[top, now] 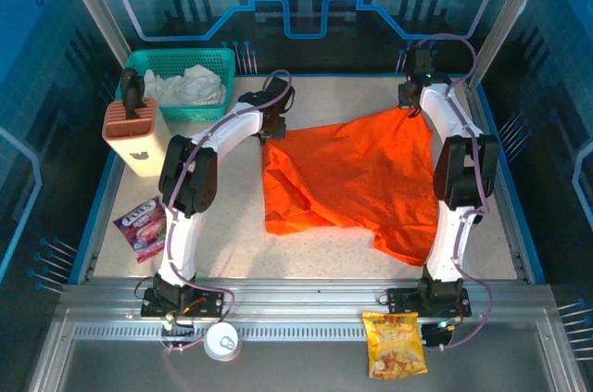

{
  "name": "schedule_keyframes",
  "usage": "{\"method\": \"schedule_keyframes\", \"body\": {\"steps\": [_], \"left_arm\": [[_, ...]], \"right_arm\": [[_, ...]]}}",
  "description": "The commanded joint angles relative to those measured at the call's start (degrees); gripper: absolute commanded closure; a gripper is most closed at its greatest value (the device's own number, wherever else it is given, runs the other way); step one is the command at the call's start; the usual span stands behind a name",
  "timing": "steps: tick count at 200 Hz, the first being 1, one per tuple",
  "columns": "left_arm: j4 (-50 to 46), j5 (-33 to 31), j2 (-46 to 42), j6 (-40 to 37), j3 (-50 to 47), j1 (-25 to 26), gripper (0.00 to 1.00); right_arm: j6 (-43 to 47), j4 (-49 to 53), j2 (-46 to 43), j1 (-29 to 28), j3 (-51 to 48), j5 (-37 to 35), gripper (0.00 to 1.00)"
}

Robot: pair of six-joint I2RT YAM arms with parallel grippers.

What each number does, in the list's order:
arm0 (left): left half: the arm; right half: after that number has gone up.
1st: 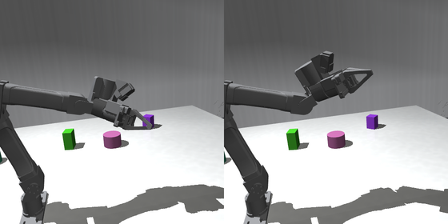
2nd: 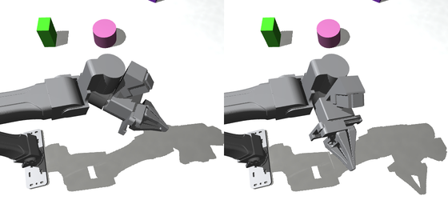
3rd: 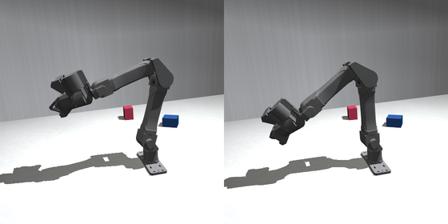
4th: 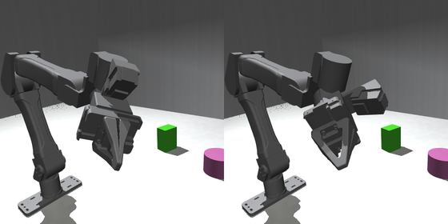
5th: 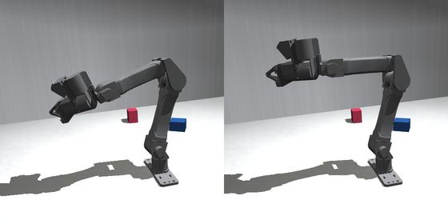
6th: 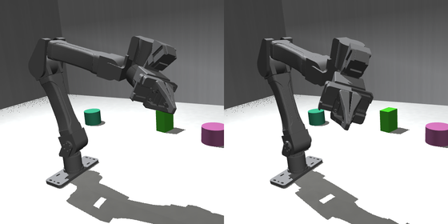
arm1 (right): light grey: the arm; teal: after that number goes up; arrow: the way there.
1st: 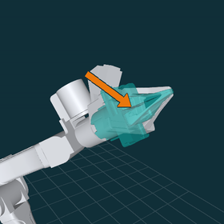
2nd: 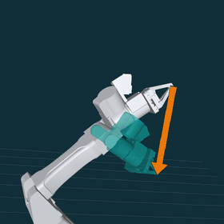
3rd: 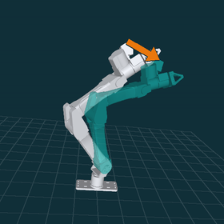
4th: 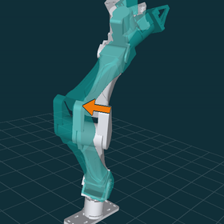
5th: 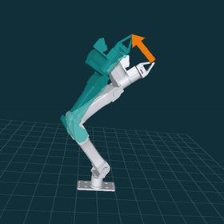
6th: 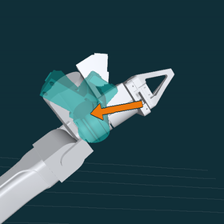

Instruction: Fold and stack the t-shirts

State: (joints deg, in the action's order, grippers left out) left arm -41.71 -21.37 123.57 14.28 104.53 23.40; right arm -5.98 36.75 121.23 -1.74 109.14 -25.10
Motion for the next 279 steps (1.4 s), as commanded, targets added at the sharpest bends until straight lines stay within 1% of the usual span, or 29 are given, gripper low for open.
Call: {"method": "schedule_keyframes", "body": {"steps": [1,6,9,13,19,31,45,61,75,92,109,124,136,153,166,184,198,212,255,279], "left_arm": [[3.3,-1.8,-6.2,0.7,-0.9,-0.4,0.14],[3.6,-1.8,-7.7,0.9,-2.6,-0.4,0.08],[3.7,-1.8,-8.7,1.0,-3.6,-0.4,0.04],[3.7,-1.7,-10.1,1.1,-5.0,-0.4,0.01],[3.4,-1.4,-12.1,1.5,-7.0,-0.4,0.01],[2.1,0.0,-17.2,2.7,-11.9,-0.3,0.01],[-1.4,3.1,-22.3,5.5,-17.2,-0.2,0.01],[-5.4,9.1,-27.0,9.1,-24.0,0.1,0.06],[-6.3,14.0,-30.5,12.5,-31.1,0.9,0.17],[-4.2,19.6,-34.8,17.2,-40.0,2.0,0.31],[-0.5,24.2,-38.3,22.5,-46.6,3.2,0.33],[2.4,26.9,-40.3,26.4,-50.0,4.2,0.34],[4.0,27.6,-41.0,29.0,-51.3,5.2,0.35],[6.5,29.1,-40.9,32.0,-52.8,6.6,0.35],[8.9,30.5,-39.8,34.2,-54.2,7.9,0.35],[11.5,30.3,-37.5,36.0,-55.6,9.4,0.37],[13.8,29.7,-36.1,37.2,-56.5,10.0,0.39],[15.5,29.0,-35.1,38.1,-57.0,10.1,0.40],[16.5,28.6,-31.7,38.6,-55.2,10.6,0.44],[17.3,28.9,-29.2,39.0,-54.5,11.6,0.50]], "right_arm": [[-2.5,2.4,1.1,0.9,8.3,-0.7,0.72],[-2.9,3.0,1.2,0.9,8.9,-0.3,0.55],[-3.3,3.4,1.2,0.9,9.1,-0.2,0.48],[-3.7,3.9,1.0,0.9,9.1,0.1,0.40],[-4.5,4.2,0.4,0.9,8.4,0.6,0.31],[-5.9,4.2,-2.1,0.9,5.4,2.1,0.19],[-7.6,3.0,-6.7,0.8,-0.7,3.1,0.15],[-9.9,1.4,-13.2,0.9,-9.1,3.9,0.16],[-11.5,-0.7,-19.6,0.9,-17.2,5.3,0.19],[-13.1,-2.5,-26.8,0.9,-25.9,7.2,0.23],[-13.9,-2.5,-32.7,0.6,-32.3,8.6,0.30],[-14.2,-1.8,-37.2,0.3,-36.4,9.5,0.37],[-14.3,-1.3,-40.4,-0.2,-39.4,10.2,0.41],[-14.4,-0.5,-44.6,-1.1,-42.9,10.7,0.43],[-14.2,0.3,-47.0,-1.7,-45.0,10.8,0.44],[-14.0,1.2,-49.5,-1.9,-46.8,10.8,0.48],[-13.9,1.4,-50.9,-2.0,-48.0,11.0,0.53],[-13.8,1.7,-51.8,-1.9,-48.7,11.0,0.55],[-13.3,2.0,-53.2,-1.9,-50.2,11.1,0.63],[-13.4,1.9,-53.7,-1.9,-51.0,11.1,0.65]]}}
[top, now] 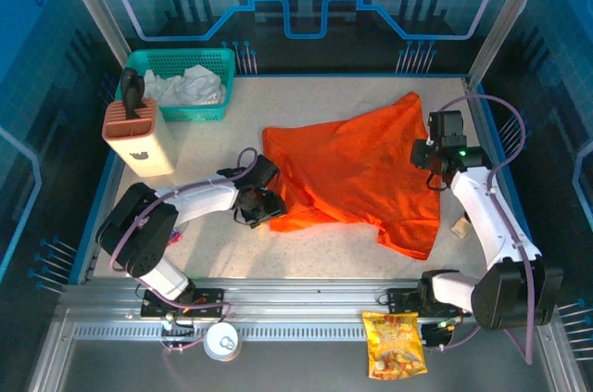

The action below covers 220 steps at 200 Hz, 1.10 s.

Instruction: Fold and stack the t-shirts

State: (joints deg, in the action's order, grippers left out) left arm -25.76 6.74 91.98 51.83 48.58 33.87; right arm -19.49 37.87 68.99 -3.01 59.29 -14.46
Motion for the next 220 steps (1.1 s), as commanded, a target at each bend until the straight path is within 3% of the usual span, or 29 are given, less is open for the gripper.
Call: {"method": "schedule_keyframes", "body": {"steps": [1,15,37,51,102,148,184,220], "left_arm": [[1.4,0.8,2.5,1.5,1.4,1.1,0.51],[2.1,0.8,3.6,1.7,1.6,1.4,0.60],[1.8,-0.7,3.9,1.6,2.3,1.6,0.88],[-0.4,-3.0,3.2,0.3,4.5,1.5,1.00],[-13.8,-14.7,1.0,-9.5,23.4,1.2,1.00],[-21.7,-22.5,0.1,-18.3,40.7,0.9,1.00],[-23.2,-26.8,-2.3,-23.5,45.8,0.7,1.00],[-22.6,-27.7,-3.4,-26.7,47.4,0.6,1.00]], "right_arm": [[0.1,0.8,-1.5,-0.7,-1.1,0.4,0.65],[0.0,0.8,-1.7,-0.6,-1.3,0.5,0.67],[0.1,1.2,-1.9,-0.6,-1.5,0.7,0.68],[0.1,1.9,-1.8,-0.5,-1.9,1.3,0.67],[-7.4,2.3,-0.5,0.0,-10.2,5.6,0.50],[-12.5,-4.9,4.0,4.6,-17.8,9.6,0.45],[-16.8,-8.3,6.6,6.4,-19.9,10.7,0.34],[-21.1,-11.4,10.1,5.7,-22.2,13.6,0.33]]}}
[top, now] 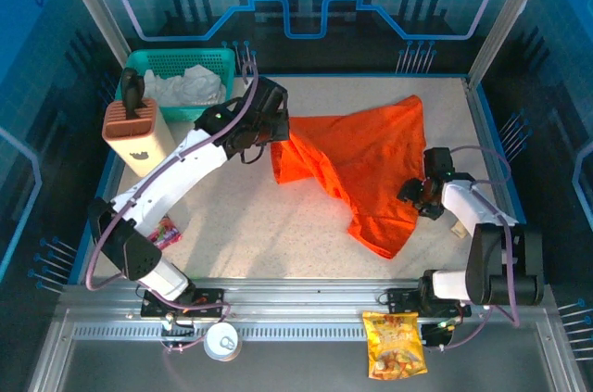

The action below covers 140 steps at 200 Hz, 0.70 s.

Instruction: Fold and stack the t-shirts

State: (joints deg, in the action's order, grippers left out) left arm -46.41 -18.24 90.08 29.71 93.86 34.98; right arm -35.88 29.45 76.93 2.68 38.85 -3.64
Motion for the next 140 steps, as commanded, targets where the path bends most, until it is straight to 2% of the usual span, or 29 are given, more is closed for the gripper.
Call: {"method": "schedule_keyframes", "body": {"steps": [1,34,54,98,140], "left_arm": [[-1.9,-2.7,-1.5,-4.7,2.1,-0.5,1.00],[-1.1,-2.4,-1.1,-5.7,3.0,-0.5,1.00],[-0.6,-2.3,-1.1,-6.0,3.1,-0.5,1.00],[-0.3,-2.8,-1.7,-6.9,3.7,-0.7,1.00],[0.0,-3.4,-2.3,-10.0,5.4,-2.9,1.00]], "right_arm": [[-4.8,-3.0,2.3,0.0,-1.9,2.8,0.33],[-7.0,-4.0,4.1,-3.7,-3.8,2.3,0.35],[-8.1,-3.7,4.6,-6.3,-4.1,1.0,0.47],[-7.8,-3.8,5.2,-7.0,-2.5,0.0,1.00],[-1.4,0.5,3.2,-1.9,6.7,-4.0,1.00]]}}
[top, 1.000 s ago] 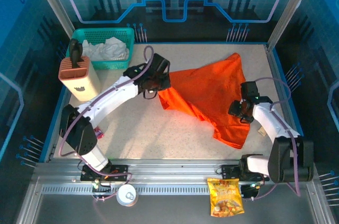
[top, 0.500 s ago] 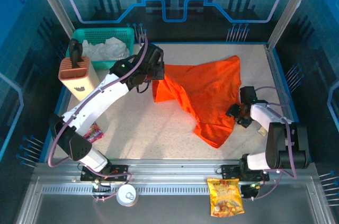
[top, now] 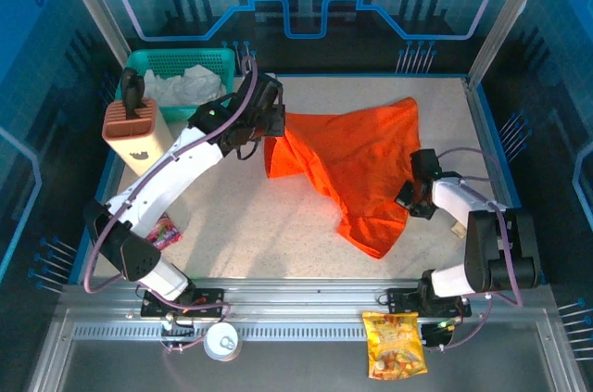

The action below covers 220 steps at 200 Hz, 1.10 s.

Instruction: Fold and stack the t-shirts

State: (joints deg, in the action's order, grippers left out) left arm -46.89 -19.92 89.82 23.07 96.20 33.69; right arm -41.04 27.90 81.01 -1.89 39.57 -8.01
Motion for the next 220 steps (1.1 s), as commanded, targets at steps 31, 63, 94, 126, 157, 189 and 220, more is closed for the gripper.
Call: {"method": "schedule_keyframes", "body": {"steps": [31,63,94,126,157,189,220], "left_arm": [[3.4,-1.8,0.1,-9.4,7.1,-5.3,1.00],[2.8,-0.2,11.7,-16.2,24.1,-12.6,1.00],[-5.5,2.4,28.8,-21.0,55.9,-14.7,1.00],[-9.0,6.4,30.4,-20.9,67.5,-14.2,1.00],[-2.3,8.6,12.1,-21.5,40.8,-10.3,1.00],[2.0,3.1,-8.0,-20.7,12.3,0.1,1.00],[-1.7,3.1,-22.8,-6.9,-11.4,4.4,1.00]], "right_arm": [[9.0,4.6,-0.1,8.3,17.8,-0.6,1.00],[11.6,7.0,8.0,11.8,34.0,3.7,1.00],[12.1,11.3,15.5,12.3,48.7,6.8,1.00],[12.5,12.0,13.7,13.1,51.4,7.0,1.00],[13.3,9.6,6.5,16.0,43.1,8.7,1.00],[15.2,9.4,0.9,19.5,34.3,11.7,1.00],[17.6,11.5,-1.3,20.1,29.3,13.0,1.00]]}}
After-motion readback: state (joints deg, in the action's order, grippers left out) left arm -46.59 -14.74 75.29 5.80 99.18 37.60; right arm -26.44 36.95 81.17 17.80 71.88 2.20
